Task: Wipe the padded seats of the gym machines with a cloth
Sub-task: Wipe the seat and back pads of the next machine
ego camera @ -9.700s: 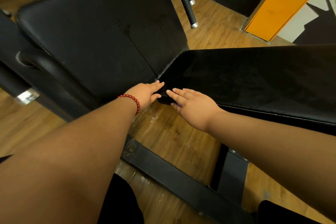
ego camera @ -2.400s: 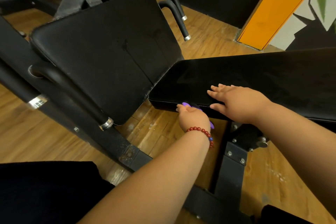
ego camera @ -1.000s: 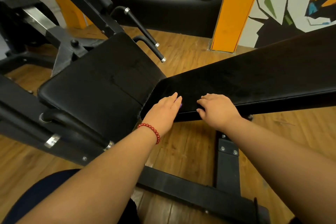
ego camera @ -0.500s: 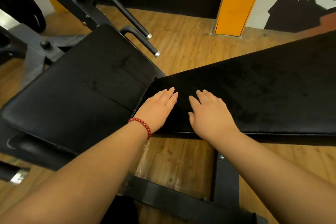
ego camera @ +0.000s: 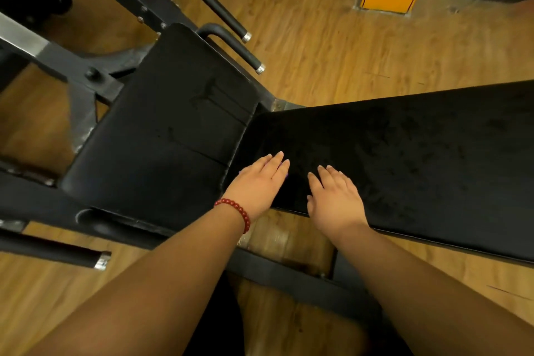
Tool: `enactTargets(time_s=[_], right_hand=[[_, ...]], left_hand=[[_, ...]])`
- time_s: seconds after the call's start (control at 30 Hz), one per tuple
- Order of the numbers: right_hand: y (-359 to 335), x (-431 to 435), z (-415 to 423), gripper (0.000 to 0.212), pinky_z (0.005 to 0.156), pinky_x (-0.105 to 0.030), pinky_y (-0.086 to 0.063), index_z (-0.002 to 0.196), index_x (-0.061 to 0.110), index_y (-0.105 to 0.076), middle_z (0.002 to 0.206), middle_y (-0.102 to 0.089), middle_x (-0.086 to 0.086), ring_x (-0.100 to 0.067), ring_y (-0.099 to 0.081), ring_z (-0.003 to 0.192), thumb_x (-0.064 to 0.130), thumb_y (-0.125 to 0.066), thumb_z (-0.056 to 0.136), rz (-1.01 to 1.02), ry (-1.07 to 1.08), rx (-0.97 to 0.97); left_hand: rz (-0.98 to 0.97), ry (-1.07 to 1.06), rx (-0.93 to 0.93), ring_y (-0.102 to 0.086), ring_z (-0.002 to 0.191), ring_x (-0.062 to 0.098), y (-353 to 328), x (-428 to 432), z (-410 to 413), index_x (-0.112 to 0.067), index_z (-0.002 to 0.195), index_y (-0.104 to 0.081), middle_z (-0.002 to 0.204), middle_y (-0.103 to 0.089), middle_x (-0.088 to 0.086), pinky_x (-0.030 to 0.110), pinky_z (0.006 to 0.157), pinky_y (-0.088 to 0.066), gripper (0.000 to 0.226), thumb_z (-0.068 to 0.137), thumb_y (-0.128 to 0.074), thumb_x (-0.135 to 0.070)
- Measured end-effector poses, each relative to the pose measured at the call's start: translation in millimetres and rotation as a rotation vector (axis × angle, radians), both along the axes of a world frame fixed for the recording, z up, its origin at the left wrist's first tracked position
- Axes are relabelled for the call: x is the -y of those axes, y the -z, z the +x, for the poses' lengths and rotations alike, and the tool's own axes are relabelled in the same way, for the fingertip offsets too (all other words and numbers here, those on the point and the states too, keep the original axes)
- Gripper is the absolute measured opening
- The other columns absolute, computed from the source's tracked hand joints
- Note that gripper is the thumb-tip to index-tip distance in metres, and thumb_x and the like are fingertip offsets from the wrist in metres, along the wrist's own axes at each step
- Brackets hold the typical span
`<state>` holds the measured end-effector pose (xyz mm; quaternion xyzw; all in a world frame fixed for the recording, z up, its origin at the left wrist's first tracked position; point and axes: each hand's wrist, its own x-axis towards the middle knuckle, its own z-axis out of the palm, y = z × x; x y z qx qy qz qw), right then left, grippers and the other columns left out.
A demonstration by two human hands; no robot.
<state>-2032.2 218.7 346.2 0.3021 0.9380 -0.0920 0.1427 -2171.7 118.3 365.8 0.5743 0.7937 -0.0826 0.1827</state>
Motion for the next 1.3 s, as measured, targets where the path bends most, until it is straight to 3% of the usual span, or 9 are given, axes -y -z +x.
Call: enactTargets(time_s=[0.2,0.63,1.3], right_hand=[[-64,-2,13,0.056,0.12,-0.039,-0.004,0.154,0.018,-0.015,0.163,-0.001,-0.008,-0.026,0.004,0.15,0.034,-0.034,0.103,-0.067,0.037,0.099],[-228,-22,99,0.054,0.12,-0.037,-0.008,0.153,0.02,-0.022,0.162,-0.008,-0.007,-0.024,-0.001,0.15,0.035,-0.034,0.103,-0.067,0.218,-0.002],[-313,-95,294,0.052,0.119,-0.035,-0.012,0.152,0.023,-0.024,0.161,-0.018,-0.002,-0.019,-0.007,0.149,0.038,-0.033,0.103,-0.067,0.309,-0.122]], left_hand=[[-0.054,0.032,0.024,-0.002,0.149,0.023,-66,6,10,-0.015,0.154,0.004,0.162,0.007,0.006,0.039,0.119,-0.023,0.08,0.093,-0.042,0.006],[-0.05,0.142,0.101,0.001,0.149,0.024,-216,-43,90,-0.016,0.154,0.001,0.162,0.007,0.004,0.042,0.119,-0.02,0.081,0.092,-0.046,0.006],[0.132,0.096,0.108,-0.002,0.149,0.019,-293,-112,281,-0.02,0.154,0.0,0.162,0.007,0.0,0.034,0.118,-0.016,0.084,0.093,-0.053,0.001]])
